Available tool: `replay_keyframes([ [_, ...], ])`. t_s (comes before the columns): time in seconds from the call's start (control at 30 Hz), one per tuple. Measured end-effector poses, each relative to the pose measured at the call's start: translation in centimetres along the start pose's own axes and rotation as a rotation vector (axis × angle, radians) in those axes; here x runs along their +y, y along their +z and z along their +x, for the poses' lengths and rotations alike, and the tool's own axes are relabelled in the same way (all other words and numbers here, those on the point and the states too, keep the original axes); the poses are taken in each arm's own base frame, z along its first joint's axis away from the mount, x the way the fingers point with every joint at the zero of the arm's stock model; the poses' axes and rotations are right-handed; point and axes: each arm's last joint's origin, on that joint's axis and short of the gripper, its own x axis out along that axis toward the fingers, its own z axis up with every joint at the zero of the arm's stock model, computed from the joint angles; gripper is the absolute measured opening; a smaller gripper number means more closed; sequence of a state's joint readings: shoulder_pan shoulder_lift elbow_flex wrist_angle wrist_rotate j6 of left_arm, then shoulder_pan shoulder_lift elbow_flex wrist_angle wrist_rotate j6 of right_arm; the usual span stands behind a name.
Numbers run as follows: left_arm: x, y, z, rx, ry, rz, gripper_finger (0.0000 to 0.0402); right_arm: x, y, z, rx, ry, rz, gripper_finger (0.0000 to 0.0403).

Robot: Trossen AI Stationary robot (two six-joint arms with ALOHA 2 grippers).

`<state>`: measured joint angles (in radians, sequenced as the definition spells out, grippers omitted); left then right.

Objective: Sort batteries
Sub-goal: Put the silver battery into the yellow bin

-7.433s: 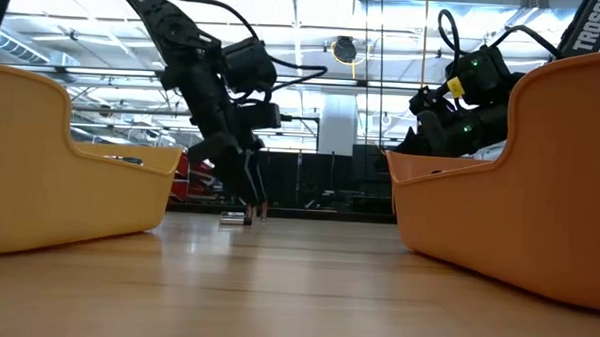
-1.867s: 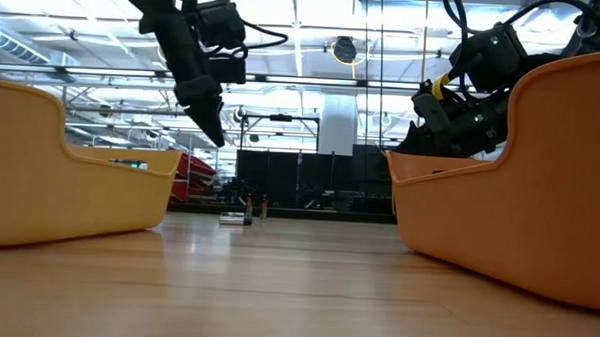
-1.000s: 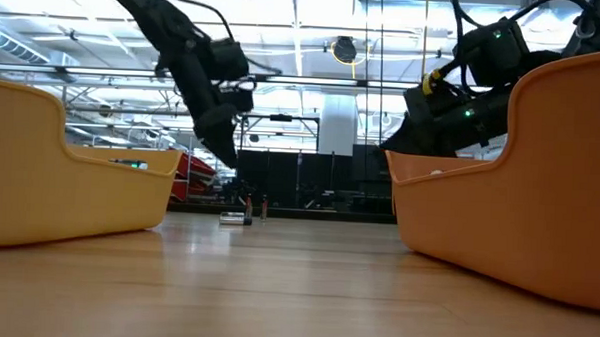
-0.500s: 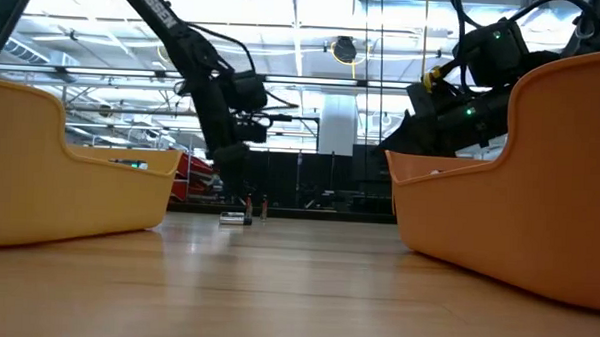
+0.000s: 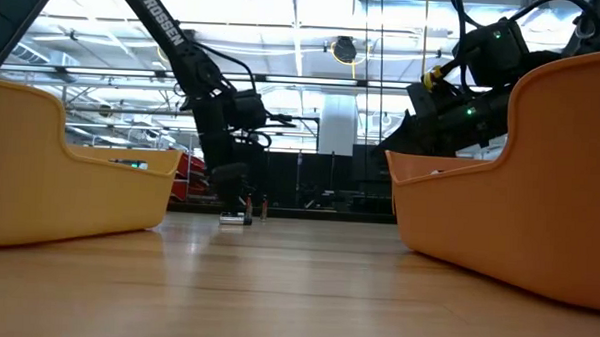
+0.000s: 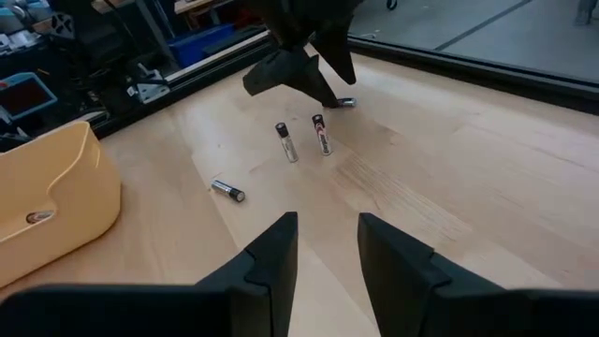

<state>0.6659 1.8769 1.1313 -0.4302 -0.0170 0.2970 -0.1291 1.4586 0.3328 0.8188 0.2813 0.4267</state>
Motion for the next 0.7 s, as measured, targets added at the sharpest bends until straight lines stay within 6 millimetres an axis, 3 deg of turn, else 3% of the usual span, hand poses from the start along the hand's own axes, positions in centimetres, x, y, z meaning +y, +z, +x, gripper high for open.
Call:
replay_keyframes([
  [0.17,0.1,0.0,0.1,0.0,0.001,0.004,0.0225,0.0,0.0,0.0,0.0,0.0,0.0,0.0105],
  [0.3,0.1,-0.1,0.4,0.009,-0.004,0.024,0.02,0.0,0.0,0.0,0.0,0.0,0.012,0.0105],
  [0.53,-0.3,-0.6,2.5,0.068,-0.058,0.031,0.0113,0.3,0.6,0.0,-0.059,0.027,0.037,0.0105],
  [0.7,-0.8,-0.6,2.5,0.081,-0.043,0.065,0.0025,0.4,0.8,0.0,-0.082,0.038,0.056,0.0105],
])
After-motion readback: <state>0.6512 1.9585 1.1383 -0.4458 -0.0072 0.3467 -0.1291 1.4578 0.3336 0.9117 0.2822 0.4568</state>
